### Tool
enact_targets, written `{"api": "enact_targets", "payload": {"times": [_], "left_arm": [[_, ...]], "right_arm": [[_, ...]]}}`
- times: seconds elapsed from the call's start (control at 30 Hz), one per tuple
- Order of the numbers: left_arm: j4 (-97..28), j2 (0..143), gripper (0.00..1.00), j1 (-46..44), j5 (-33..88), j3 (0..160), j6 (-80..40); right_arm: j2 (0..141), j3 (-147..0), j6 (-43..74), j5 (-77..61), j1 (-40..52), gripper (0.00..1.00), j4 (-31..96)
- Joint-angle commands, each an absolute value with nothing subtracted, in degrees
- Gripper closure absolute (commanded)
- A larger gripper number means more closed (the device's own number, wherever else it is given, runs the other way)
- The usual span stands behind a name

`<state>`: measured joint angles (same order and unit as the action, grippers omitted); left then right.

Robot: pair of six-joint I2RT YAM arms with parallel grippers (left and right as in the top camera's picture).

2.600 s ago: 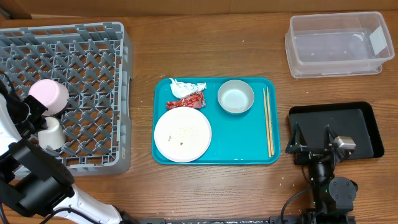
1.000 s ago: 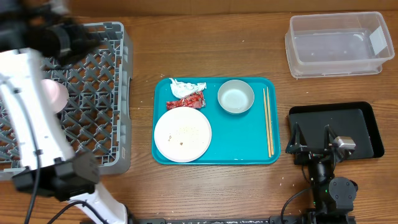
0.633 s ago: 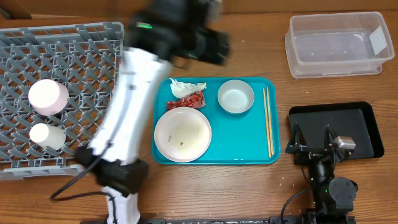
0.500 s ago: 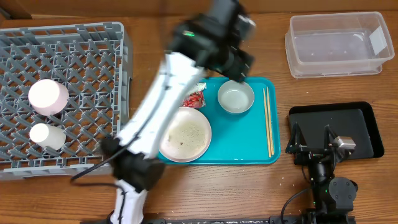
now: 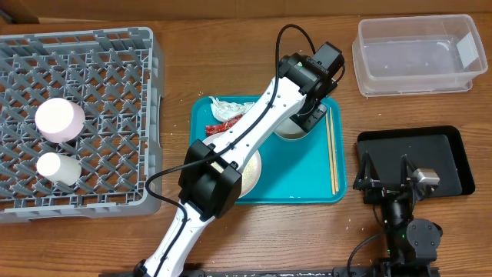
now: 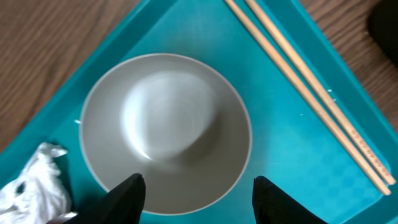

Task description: Sort waste into correct bins and load items into the dishwasher

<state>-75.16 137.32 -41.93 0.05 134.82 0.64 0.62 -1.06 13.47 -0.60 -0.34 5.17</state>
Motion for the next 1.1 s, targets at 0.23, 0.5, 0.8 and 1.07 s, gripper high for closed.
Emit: {"api": "enact_targets", "payload": {"times": [0.23, 0.5, 0.8, 1.07], "left_arm": [[-74.8, 139.0, 0.43, -42.5, 7.9, 134.2, 1.7], [-74.4, 141.4, 0.45, -42.7, 8.8, 133.1, 1.7], [-74.1, 143.2, 0.49, -43.5, 8.6, 132.9, 1.7], [-74.1, 143.2, 0.53, -43.5, 8.6, 132.2, 1.7]], "right_arm": [[0.2, -0.5, 13.3, 0.0, -0.5, 0.0, 4.9], [0.2, -0.5, 13.3, 0.0, -0.5, 0.0, 4.8], [0.2, -0.5, 13.3, 0.0, -0.5, 0.0, 4.9], [0.2, -0.5, 13.3, 0.0, -0.5, 0.0, 4.9]]}}
